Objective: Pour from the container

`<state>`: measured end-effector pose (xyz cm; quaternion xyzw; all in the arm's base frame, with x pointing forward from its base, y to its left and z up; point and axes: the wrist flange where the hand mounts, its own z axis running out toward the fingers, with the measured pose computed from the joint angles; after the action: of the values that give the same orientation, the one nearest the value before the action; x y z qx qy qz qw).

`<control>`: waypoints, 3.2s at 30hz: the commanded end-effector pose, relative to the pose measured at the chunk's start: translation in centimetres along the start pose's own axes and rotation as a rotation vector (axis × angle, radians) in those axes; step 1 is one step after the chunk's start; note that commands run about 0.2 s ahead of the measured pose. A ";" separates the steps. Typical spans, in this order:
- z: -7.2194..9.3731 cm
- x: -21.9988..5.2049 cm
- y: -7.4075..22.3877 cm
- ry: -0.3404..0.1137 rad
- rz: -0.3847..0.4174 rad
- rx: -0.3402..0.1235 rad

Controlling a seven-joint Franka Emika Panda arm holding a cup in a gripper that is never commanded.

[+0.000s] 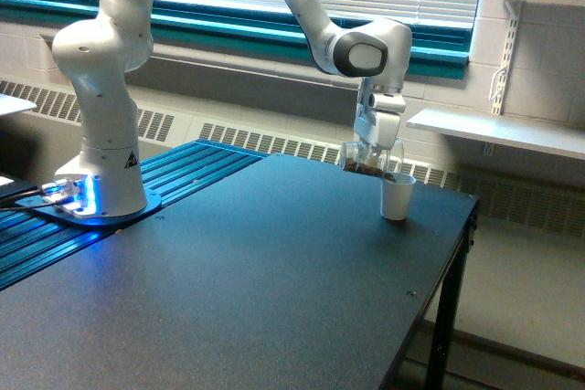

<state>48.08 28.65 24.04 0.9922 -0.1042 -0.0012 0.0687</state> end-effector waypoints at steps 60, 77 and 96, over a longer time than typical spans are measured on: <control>-1.0 0.4 -1.6 -0.018 -0.078 -0.020; -0.9 0.3 -1.9 -0.037 -0.087 -0.021; -1.0 0.1 -1.9 -0.044 -0.107 -0.036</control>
<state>48.77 30.13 24.61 0.9942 -0.0648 -0.0266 0.0821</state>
